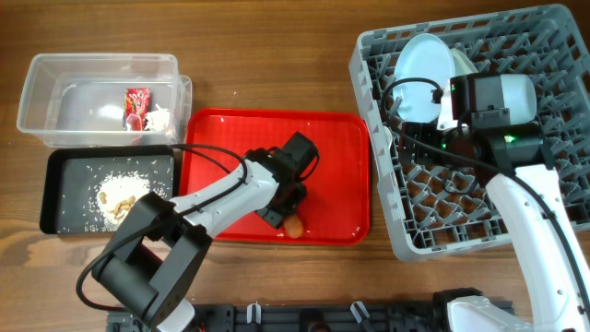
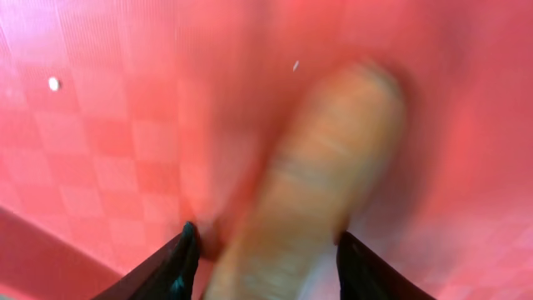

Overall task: Sort waste into correct bins and load items into the dishwasher rack
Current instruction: 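Grasp the carrot with the left gripper and drop it on the black tray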

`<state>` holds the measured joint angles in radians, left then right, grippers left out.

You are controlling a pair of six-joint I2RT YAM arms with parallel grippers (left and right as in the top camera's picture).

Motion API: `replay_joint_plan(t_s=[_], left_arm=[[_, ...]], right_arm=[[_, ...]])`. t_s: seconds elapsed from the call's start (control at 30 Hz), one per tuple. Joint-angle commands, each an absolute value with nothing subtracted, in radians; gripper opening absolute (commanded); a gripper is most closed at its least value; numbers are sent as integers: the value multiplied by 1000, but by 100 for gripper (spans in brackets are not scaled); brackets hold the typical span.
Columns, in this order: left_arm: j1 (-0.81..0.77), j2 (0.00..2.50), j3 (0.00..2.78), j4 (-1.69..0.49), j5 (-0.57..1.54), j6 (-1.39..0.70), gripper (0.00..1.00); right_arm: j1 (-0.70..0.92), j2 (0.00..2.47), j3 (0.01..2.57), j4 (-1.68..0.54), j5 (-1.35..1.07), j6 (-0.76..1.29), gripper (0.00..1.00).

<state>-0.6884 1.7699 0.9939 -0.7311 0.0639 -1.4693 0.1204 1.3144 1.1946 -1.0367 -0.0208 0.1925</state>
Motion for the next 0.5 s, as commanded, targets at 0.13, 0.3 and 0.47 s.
replay_joint_plan(t_s=[0.13, 0.3, 0.47], left_arm=[[-648, 1801, 960, -714, -110, -1359, 38], [-620, 1801, 960, -713, -95, -1312, 10], [-580, 1724, 963, -728, -102, -1174, 4]], right_arm=[[117, 1305, 1202, -1040, -6, 180, 100], [117, 1305, 1202, -1040, -6, 183, 100], [117, 1305, 1202, -1041, -6, 182, 100]])
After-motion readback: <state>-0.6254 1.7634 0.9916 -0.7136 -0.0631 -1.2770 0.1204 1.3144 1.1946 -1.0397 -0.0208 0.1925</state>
